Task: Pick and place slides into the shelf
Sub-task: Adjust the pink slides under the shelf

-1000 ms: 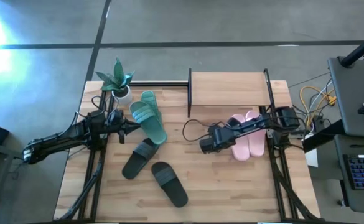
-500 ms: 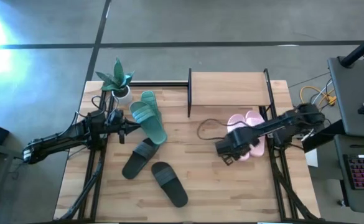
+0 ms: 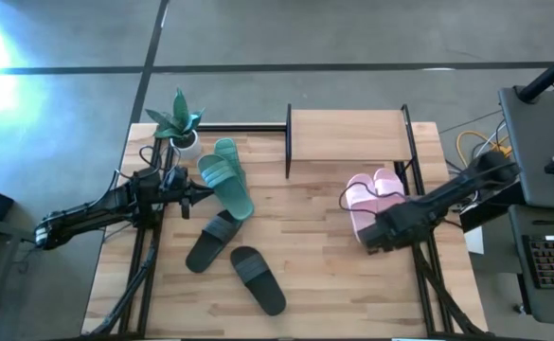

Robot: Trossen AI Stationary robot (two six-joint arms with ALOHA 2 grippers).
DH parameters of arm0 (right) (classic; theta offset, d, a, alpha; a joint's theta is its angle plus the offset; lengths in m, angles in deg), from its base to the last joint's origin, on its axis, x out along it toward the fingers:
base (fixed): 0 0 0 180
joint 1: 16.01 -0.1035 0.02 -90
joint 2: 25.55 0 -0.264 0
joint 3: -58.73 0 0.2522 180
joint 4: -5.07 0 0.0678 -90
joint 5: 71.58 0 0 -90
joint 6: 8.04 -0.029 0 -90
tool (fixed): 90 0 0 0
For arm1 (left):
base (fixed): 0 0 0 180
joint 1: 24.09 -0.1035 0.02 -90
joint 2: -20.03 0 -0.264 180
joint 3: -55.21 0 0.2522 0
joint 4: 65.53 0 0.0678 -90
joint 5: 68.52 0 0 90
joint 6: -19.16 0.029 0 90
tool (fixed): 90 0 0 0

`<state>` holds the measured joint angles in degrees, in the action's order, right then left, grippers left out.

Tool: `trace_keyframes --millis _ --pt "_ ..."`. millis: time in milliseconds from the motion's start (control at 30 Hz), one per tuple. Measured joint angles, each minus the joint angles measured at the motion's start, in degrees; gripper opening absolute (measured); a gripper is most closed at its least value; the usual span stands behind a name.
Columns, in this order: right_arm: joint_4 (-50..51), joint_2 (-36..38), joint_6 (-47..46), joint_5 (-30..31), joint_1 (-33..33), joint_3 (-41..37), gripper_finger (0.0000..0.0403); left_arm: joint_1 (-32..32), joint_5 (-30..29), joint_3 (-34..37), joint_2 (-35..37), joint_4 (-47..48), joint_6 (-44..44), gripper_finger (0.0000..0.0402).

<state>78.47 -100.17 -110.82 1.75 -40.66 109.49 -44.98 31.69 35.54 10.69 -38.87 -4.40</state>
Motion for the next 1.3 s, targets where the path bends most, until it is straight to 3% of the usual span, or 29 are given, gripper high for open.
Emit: trace_keyframes --millis 200,567,967,1133,1300 --pt "-5.22 0.41 -2.97 5.32 -0.37 -2.86 0.0014 0.00 0.01 0.00 -0.02 -0.01 -0.01 0.0015" --pt "-4.16 -2.40 -11.60 11.44 -0.38 -6.37 0.0008 0.00 -0.01 0.00 0.00 -0.04 -0.01 0.0015" --pt "-0.96 -2.83 -26.73 30.46 0.49 -6.68 0.0008 0.01 -0.01 0.00 0.00 0.01 -0.01 0.0015" --pt "-1.16 -2.02 -20.59 27.30 1.40 -5.10 0.0009 0.02 -0.01 0.00 0.10 -0.03 0.00 0.0015" --pt "-1.18 -1.26 -7.94 17.07 1.31 -1.12 0.0008 0.00 0.00 0.00 0.00 0.00 -0.01 0.0015"
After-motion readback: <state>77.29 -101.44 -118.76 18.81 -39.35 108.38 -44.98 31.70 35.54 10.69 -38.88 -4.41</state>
